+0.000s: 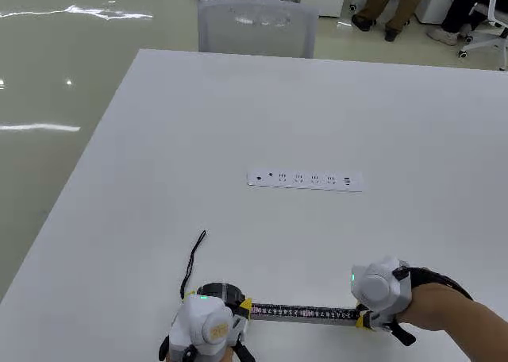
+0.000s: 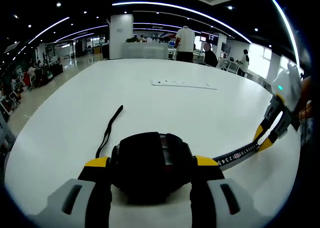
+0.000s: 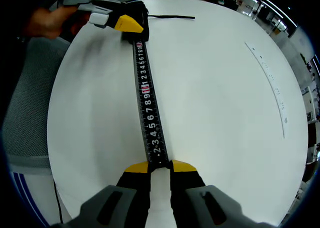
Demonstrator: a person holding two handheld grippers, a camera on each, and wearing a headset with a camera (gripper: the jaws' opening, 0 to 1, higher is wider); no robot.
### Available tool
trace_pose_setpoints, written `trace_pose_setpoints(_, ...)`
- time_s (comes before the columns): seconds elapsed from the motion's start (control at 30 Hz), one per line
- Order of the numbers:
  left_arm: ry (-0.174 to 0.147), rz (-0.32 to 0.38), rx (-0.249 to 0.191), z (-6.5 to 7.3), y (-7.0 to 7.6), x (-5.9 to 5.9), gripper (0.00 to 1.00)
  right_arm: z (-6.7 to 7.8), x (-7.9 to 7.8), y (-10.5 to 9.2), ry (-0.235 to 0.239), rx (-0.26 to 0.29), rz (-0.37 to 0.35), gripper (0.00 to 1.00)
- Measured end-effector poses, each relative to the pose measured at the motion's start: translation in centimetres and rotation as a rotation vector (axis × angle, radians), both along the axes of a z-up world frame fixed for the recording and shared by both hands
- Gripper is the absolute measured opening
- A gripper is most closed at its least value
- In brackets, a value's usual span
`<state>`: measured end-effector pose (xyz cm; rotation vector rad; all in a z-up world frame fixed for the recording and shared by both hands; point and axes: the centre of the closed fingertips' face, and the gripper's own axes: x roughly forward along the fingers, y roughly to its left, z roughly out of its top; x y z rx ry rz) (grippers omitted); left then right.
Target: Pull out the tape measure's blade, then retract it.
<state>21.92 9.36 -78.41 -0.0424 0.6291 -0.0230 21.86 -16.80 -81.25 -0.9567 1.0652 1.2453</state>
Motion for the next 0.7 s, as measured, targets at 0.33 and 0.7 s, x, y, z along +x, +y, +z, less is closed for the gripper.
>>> trace_pose_setpoints(0.33, 0.000, -0.004, -0.008, 0.13, -0.01, 0.00, 0.60, 0.08, -0.04, 0.46, -0.005, 0.014, -0.016, 0.13)
trace_pose_setpoints(0.7, -0.001, -0.009, -0.011, -0.28, 0.11, 0.07, 0.60, 0.05, -0.07, 0.80, -0.006, 0.011, -0.014, 0.13)
